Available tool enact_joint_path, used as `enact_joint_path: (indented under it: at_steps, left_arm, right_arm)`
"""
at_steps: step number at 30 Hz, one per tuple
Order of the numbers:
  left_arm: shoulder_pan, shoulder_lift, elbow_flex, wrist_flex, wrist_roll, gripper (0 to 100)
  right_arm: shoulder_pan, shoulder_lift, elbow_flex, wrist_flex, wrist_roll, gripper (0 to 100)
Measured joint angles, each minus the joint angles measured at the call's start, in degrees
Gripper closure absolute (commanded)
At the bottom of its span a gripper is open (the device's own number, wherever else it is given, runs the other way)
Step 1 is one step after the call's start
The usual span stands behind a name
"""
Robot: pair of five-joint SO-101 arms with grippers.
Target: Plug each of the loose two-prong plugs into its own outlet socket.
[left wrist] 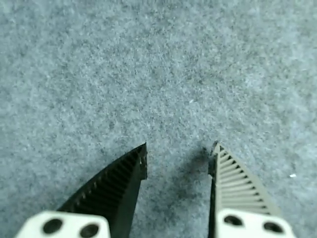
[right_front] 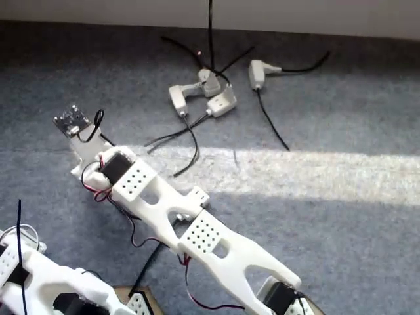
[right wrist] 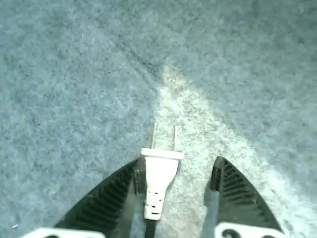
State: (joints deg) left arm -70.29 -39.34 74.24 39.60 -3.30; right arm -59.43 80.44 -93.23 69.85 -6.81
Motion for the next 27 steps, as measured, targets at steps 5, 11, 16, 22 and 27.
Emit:
enact_joint_path:
  at_steps: [5, 11, 16, 22, 27]
  left_arm:
    - [2.2, 0.0, 0.0, 0.0, 0.1, 78]
    - [16.4, 0.0, -5.6, 8.5, 6.0, 78]
    - [32.5, 0.0, -11.4, 12.3, 17.3, 78]
    - [42.6, 0.0, -11.5, 4.7, 23.5, 78]
    - [44.3, 4.1, -12.8, -1.4, 25.7, 78]
  right_arm:
    - [2.7, -1.7, 0.0, 1.2, 0.0, 77.1]
    - [12.9, -13.2, 0.0, 9.9, 0.0, 77.1]
    - [24.3, -24.8, 0.0, 18.9, 0.0, 77.1]
    - [36.3, -31.5, -0.1, 28.5, 0.0, 77.1]
    - [42.5, -31.6, 0.7, 28.8, 0.0, 77.1]
